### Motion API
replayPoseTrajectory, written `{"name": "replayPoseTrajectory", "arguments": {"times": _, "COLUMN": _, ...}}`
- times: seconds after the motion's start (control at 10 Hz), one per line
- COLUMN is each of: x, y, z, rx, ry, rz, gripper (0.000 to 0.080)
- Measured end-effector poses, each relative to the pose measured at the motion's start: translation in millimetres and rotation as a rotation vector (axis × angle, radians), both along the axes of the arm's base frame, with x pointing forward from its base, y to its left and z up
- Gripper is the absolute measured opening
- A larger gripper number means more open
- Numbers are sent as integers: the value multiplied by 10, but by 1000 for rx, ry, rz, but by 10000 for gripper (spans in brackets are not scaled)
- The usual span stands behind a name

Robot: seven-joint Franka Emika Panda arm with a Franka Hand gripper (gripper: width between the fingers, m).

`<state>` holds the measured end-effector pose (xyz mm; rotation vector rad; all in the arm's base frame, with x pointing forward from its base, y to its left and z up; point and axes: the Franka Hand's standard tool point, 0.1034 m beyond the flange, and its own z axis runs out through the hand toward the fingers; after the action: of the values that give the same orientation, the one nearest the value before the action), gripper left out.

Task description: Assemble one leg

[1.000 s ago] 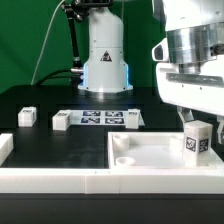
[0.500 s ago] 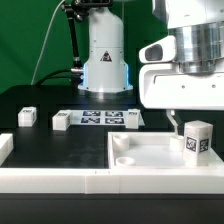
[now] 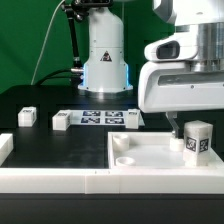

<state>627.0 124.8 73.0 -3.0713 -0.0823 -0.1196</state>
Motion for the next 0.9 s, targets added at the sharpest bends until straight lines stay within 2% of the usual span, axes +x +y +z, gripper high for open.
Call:
{"name": "replayPoseTrajectory", "arguments": {"times": 0.3, "x": 0, "y": -23, "z": -2, "rx": -22, "ry": -10, "rz": 170, "gripper": 649}}
{"name": "replayPoseTrajectory", "arguments": {"times": 0.5, "x": 1, "y": -26, "z": -2, "rx": -22, "ry": -10, "rz": 166, "gripper": 649}}
{"name": "replayPoseTrajectory", "arguments": {"times": 0.7, "x": 1, "y": -27, "z": -2, "rx": -22, "ry": -10, "rz": 166, "gripper": 386}}
{"name": "replayPoseTrajectory", "arguments": {"times": 0.8, "x": 3, "y": -32, "z": -1, "rx": -22, "ry": -10, "rz": 166, "gripper": 386}}
{"name": "replayPoseTrajectory", "arguments": {"times": 0.9, "x": 3, "y": -33, "z": -2, "rx": -21, "ry": -10, "rz": 157, "gripper": 291}}
